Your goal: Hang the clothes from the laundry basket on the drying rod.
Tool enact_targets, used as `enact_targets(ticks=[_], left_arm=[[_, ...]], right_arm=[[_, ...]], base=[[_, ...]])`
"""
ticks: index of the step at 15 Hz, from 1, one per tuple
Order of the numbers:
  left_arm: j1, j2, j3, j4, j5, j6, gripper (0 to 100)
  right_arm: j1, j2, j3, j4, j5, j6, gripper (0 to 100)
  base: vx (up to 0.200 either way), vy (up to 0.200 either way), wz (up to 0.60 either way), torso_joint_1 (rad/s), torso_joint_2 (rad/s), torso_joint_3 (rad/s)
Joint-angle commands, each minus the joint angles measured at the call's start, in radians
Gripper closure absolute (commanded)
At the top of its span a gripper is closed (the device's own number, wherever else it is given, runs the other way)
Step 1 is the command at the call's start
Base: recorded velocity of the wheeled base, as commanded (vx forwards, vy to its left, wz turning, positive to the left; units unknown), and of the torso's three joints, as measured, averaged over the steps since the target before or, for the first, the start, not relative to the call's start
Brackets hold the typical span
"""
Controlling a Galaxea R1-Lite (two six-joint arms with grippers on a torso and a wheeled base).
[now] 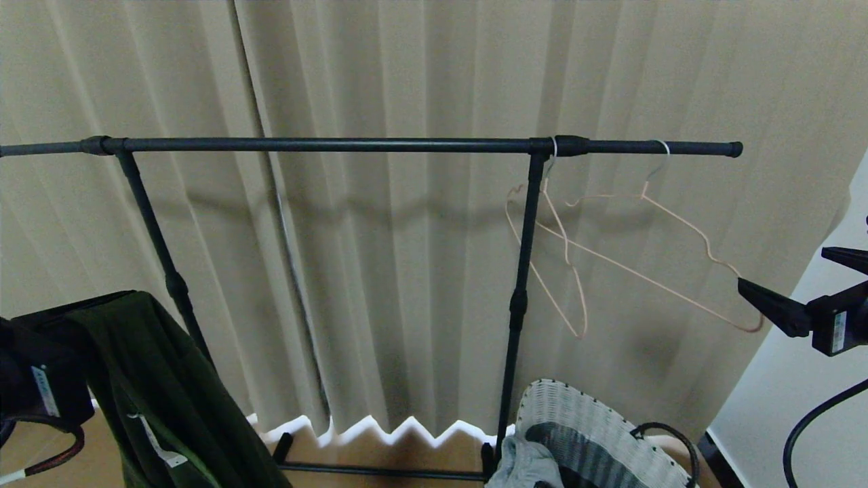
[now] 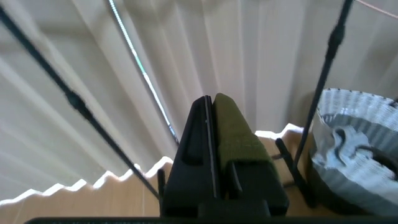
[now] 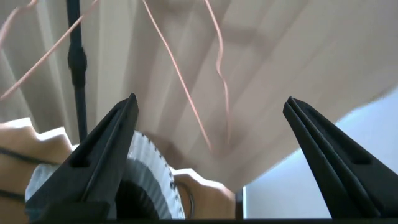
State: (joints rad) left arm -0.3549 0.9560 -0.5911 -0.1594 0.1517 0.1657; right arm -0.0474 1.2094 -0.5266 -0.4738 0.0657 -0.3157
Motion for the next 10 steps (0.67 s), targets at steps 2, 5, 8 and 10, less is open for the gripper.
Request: enact_targets(ticks=[2, 5, 8, 10], left_arm=[[0.001, 0.000, 0.008, 0.000, 0.000, 0.000, 100], [-0.001, 0.003, 0.010, 0.000, 0.002, 0.006, 100], [0.001, -0.002, 0.020, -0.002, 0.002, 0.006, 100], [0.001, -0.006, 0.037, -0.002, 0.003, 0.006, 100]], right_arm=[[-0.002, 0.002, 0.000, 0.001, -0.001, 0.000, 0], [-0.048, 0.038, -0.003, -0.008, 0.000, 0.000, 0], [-0.132, 0.090, -0.038, -0.003, 0.011, -0.002, 0], [-0.154, 0.110, -0.079, 0.009, 0.057, -0.003, 0]], base=[[0.200, 0.000, 0.00, 0.000, 0.00, 0.007], [0.133, 0.000, 0.00, 0.003, 0.00, 0.003], [0.000, 0.000, 0.00, 0.000, 0.00, 0.000], [0.000, 0.000, 0.00, 0.000, 0.00, 0.000]])
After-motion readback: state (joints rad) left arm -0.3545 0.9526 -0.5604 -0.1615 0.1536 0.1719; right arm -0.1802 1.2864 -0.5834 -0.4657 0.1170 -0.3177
